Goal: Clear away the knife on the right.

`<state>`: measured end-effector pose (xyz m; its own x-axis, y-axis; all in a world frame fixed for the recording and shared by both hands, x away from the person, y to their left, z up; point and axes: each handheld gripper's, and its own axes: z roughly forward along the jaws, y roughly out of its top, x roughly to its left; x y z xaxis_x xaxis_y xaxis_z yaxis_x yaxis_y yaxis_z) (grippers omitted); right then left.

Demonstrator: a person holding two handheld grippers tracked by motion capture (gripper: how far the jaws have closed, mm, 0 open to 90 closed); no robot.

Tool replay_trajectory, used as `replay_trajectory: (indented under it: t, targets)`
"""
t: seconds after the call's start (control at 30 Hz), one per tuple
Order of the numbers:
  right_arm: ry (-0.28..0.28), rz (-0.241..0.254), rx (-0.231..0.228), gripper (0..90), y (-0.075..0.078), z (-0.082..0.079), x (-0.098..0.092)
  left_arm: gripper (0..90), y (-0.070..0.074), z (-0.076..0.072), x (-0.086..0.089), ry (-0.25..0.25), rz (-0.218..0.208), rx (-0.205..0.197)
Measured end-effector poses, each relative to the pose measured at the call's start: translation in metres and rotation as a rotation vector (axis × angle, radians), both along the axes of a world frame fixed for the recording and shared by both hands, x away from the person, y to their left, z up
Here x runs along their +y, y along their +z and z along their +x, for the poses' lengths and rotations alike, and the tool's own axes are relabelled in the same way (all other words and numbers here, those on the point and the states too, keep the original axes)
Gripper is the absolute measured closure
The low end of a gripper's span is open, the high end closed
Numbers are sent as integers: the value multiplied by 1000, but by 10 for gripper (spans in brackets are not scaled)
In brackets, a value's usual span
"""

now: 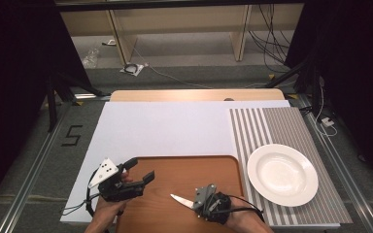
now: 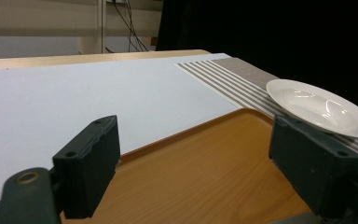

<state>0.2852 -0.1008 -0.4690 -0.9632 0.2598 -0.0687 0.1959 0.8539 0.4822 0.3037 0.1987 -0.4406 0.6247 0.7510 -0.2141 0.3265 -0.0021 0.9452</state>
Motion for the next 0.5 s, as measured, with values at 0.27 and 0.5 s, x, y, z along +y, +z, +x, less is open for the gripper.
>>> replay_trajectory:
  t: [0.27, 0.5]
  targets:
    - [-61, -23, -40, 900, 1, 9, -9, 164, 0, 0, 0, -1, 1, -2]
    - [-119, -35, -52, 900, 1, 19, -22, 164, 0, 0, 0, 0, 1, -2]
